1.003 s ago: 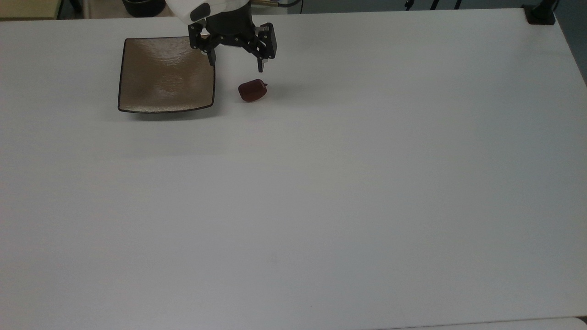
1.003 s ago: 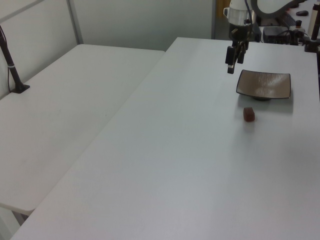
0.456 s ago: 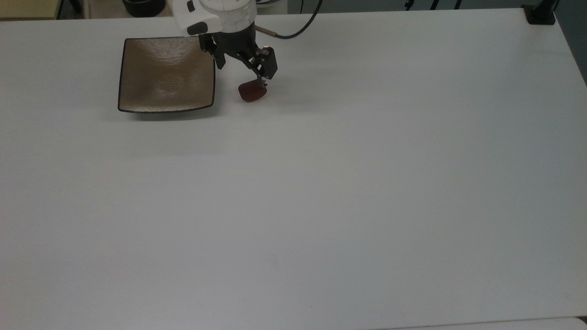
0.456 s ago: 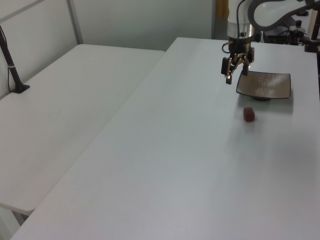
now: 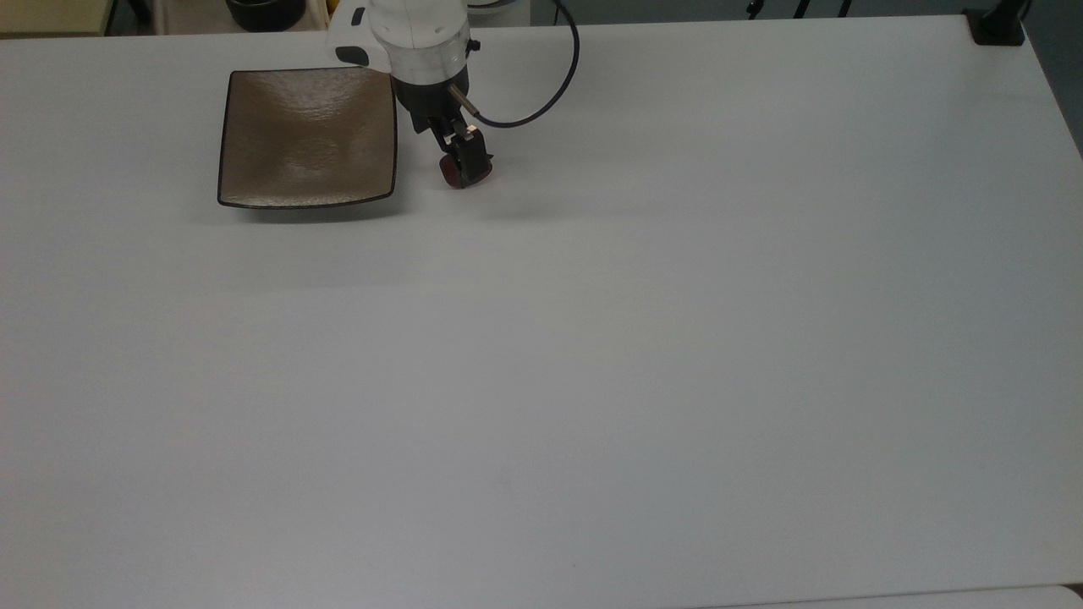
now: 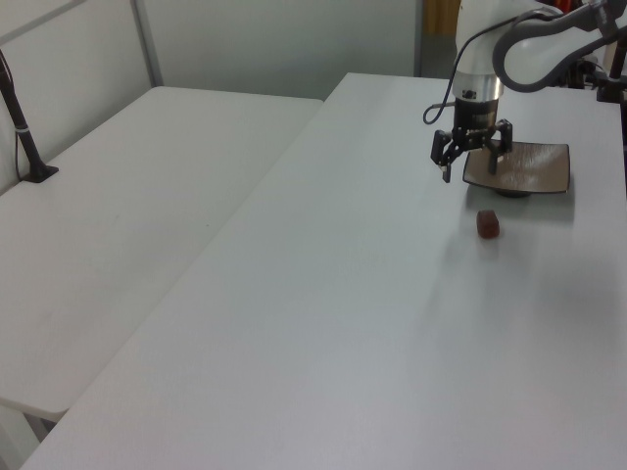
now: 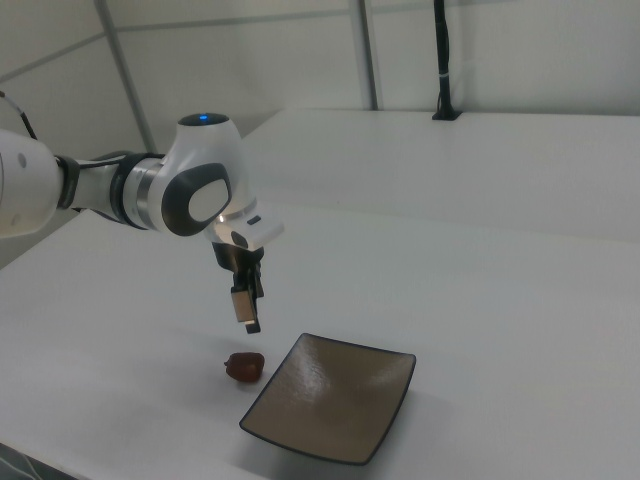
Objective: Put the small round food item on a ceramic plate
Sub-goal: 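Lower the gripper onto the reddish-brown food item and close on it, then lift the gripped food item up off the table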
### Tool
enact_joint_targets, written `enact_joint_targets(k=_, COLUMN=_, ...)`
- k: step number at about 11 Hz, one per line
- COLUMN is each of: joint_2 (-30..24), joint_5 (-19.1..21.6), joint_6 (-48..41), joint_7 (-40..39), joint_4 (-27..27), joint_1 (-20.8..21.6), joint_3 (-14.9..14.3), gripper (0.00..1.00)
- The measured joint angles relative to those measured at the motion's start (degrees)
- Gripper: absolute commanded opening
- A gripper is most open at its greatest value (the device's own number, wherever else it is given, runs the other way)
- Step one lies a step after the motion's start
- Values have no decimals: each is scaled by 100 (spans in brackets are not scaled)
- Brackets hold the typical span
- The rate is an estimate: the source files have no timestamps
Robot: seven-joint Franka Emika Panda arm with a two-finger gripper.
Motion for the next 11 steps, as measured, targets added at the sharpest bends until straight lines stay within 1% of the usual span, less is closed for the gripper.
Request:
enact_joint_targets(k=1, joint_2=-19, joint_5=0, joint_6=0, joint_7=422, joint_4=-111, joint_1=-2, joint_3=0, gripper=100)
enact_joint_targets(k=3, joint_2=-38, joint_5=0, joint_6=0, joint_7=759, joint_4=-190, joint_1=-1, joint_3=3, gripper=100)
enact_joint_targets(k=7, joint_2=-42, joint_5=1, joint_6=2, joint_7=797, joint_4=-506, joint_1=7, joint_3=41, gripper=100)
enact_joint_targets(k=10, joint_2=9, joint_5=1, joint_6=781, joint_7=797, joint_4=-1028, joint_1=13, joint_3=144, gripper=100)
enact_joint_targets(k=11, joint_2=90, joint_5=1, joint_6=1022, joint_7=797, joint_4=-1142, joint_1=15, joint_3=192, gripper=78)
